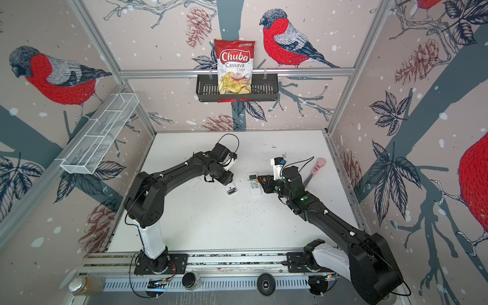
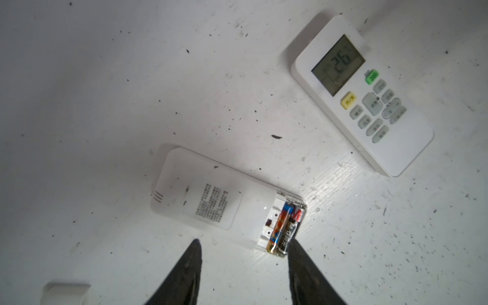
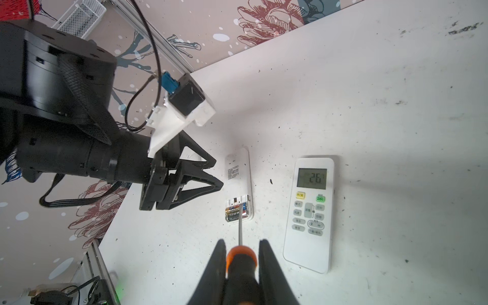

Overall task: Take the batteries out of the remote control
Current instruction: 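Lower the left gripper onto the remote while the right gripper aims the screwdriver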

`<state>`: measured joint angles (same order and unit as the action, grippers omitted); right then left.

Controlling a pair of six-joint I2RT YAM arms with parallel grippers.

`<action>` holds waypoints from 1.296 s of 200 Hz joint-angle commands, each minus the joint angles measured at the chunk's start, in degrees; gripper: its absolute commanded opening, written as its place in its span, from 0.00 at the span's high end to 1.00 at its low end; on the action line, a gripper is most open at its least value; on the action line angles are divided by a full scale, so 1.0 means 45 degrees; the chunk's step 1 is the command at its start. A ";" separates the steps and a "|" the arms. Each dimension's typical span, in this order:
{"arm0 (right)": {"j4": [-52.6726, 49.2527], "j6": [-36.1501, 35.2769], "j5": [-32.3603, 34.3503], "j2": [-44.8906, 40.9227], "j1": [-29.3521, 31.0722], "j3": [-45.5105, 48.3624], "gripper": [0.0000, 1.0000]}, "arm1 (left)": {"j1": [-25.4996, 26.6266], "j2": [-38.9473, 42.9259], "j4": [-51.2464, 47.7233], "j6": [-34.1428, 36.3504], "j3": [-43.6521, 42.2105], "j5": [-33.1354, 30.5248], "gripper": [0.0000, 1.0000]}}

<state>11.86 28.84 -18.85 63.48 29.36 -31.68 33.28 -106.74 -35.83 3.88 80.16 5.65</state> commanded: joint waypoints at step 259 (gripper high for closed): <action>0.1788 0.0546 0.1240 0.1713 0.1865 0.0492 1.00 | -0.0073 -0.1567 0.1013 0.0090 -0.0530 -0.0614 0.57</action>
<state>17.47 30.33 -14.92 69.89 37.26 -28.75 33.10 -112.33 -30.57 4.29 77.67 1.98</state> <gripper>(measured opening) 0.222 0.426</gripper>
